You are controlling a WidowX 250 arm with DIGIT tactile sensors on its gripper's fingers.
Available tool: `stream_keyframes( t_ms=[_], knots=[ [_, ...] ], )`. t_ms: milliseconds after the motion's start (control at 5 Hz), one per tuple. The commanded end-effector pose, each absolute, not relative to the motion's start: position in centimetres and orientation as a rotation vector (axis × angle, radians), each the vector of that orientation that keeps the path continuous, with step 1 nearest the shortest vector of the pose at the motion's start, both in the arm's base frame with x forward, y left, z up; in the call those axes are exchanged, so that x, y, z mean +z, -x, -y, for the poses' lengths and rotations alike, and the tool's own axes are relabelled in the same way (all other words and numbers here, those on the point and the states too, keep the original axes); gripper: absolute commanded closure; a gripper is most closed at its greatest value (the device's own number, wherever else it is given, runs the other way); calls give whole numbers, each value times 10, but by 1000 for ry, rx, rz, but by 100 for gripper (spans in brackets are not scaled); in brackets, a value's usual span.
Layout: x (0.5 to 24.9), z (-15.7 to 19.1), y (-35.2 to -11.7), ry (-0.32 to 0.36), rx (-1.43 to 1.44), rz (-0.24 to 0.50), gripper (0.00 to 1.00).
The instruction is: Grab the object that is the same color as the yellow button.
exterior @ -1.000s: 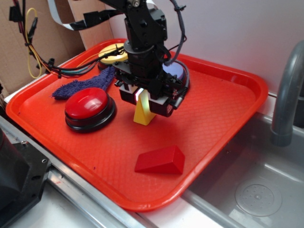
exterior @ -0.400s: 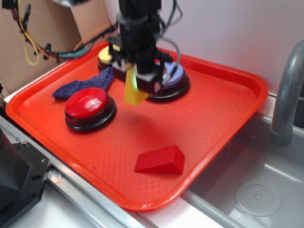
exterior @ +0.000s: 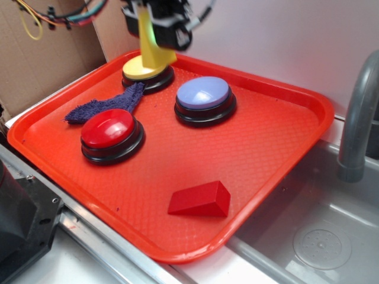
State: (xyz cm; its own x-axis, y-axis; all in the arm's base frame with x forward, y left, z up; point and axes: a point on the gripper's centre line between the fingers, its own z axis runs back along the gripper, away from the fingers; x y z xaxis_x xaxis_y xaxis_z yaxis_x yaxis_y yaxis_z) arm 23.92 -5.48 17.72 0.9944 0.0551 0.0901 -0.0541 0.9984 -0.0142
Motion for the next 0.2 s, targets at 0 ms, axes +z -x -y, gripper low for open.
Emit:
stream_keyframes(
  t_ms=[0],
  knots=[
    [227,53,-208,113,24,233,100]
  ],
)
